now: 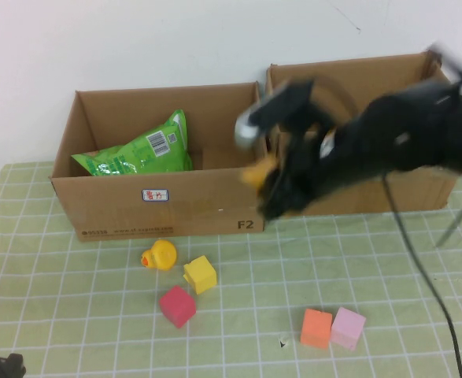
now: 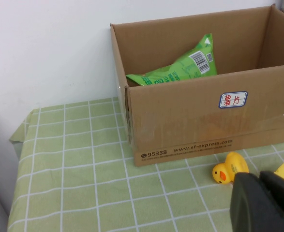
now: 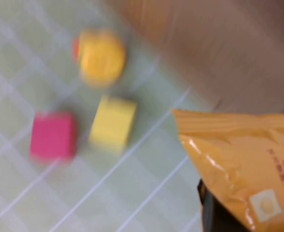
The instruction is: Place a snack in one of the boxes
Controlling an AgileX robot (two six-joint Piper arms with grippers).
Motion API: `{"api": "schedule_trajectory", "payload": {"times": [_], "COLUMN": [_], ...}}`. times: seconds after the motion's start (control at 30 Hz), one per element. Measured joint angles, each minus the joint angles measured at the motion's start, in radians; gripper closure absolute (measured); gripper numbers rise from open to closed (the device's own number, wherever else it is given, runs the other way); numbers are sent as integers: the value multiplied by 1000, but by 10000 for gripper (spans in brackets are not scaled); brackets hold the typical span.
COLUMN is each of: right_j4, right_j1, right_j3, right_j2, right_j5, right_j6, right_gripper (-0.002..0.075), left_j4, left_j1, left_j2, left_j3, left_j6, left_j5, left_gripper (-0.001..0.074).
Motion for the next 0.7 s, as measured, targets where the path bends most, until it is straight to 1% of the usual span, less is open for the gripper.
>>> {"api": "schedule_trajectory", "payload": {"times": [0.13,0.23,0.33,0.37,0.43,0.5,0.53,0.6,0.7], "right_j4": [-136,-160,-109,-47,23,101,152,247,387], "right_j1": [-31,-96,-177,-226,-266,-293,-305,-323,-348], "right_j3": [0,0,0,0,0,-3,-12,-41,-122], "right_j2": [-146,-201,-195,-158,-95,-22,22,104,210], "right_j5": [-149,-317,-480,-588,-699,-761,-761,-714,-533], "right_j6": [-11,1,60,96,109,116,117,122,127], "right_gripper": [462,462,462,462,463,463,461,435,328], "left_j4": [0,0,0,0,0,0,0,0,0], "left_j1": [0,0,0,0,0,0,0,0,0], "left_j2": [0,0,0,0,0,0,0,0,0], "left_j3": [0,0,0,0,0,0,0,0,0], "left_j6": [0,-6,-11,-13,-13,-13,-14,-14,-14], "left_j5": [0,0,0,0,3,4,6,10,19], "left_gripper": [736,736,736,736,736,736,736,736,736]}}
